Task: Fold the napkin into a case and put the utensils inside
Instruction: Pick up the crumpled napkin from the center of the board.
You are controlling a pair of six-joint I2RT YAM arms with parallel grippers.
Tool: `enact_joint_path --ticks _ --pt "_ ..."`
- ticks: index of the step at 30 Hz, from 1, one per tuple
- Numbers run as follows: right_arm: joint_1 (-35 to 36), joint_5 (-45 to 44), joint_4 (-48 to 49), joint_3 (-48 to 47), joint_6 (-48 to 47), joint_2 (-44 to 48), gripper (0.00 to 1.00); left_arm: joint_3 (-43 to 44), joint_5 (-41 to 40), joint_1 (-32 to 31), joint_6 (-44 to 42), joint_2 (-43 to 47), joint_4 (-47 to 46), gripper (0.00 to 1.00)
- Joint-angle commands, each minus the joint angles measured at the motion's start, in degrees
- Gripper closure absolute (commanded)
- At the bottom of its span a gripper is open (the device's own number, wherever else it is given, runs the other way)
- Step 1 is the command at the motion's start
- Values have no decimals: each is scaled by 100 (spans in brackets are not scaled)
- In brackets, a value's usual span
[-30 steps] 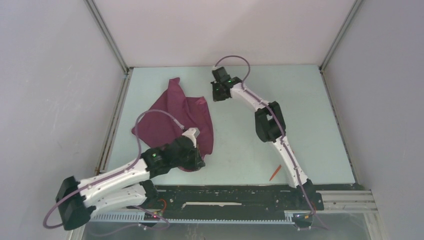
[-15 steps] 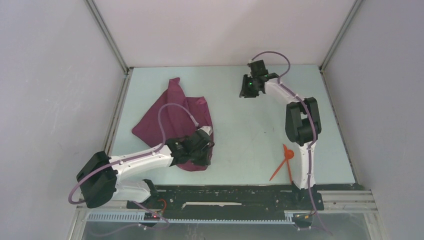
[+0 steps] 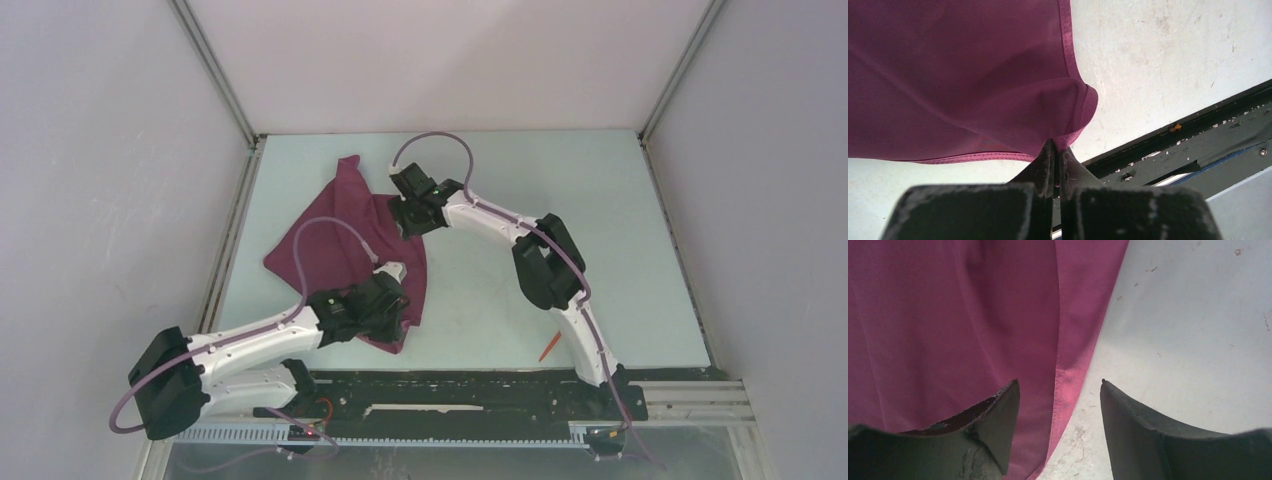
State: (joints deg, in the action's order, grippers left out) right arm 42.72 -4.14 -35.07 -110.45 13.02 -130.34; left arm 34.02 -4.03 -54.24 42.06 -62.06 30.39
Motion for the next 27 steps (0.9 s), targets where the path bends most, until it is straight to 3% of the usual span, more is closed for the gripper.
enact_joint_path --ticks 1,5,11,17,19,23,24,27 --pt "172 -814 -172 -344 -209 -169 32 -97 -214 17 103 230 -68 100" --pt "325 -1535 -566 -847 -199 -627 34 -181 -145 18 150 339 -158 100" --pt "387 -1933 -945 -1485 -301 -1145 45 -277 -164 16 205 608 -185 100" --pt "332 -2372 -974 -1578 -187 -1245 44 -308 -221 14 248 730 -200 100" --pt "229 -2324 -958 -1528 -12 -1170 53 -308 -253 14 270 710 -192 100" --pt "-101 -1858 -504 -802 487 -585 93 -222 -442 19 378 619 -85 100" --pt "-227 -1628 -189 -380 622 -312 99 -194 -534 24 403 586 -64 100" --pt "-684 -792 959 1085 991 676 100 -51 -828 93 387 415 -115 100"
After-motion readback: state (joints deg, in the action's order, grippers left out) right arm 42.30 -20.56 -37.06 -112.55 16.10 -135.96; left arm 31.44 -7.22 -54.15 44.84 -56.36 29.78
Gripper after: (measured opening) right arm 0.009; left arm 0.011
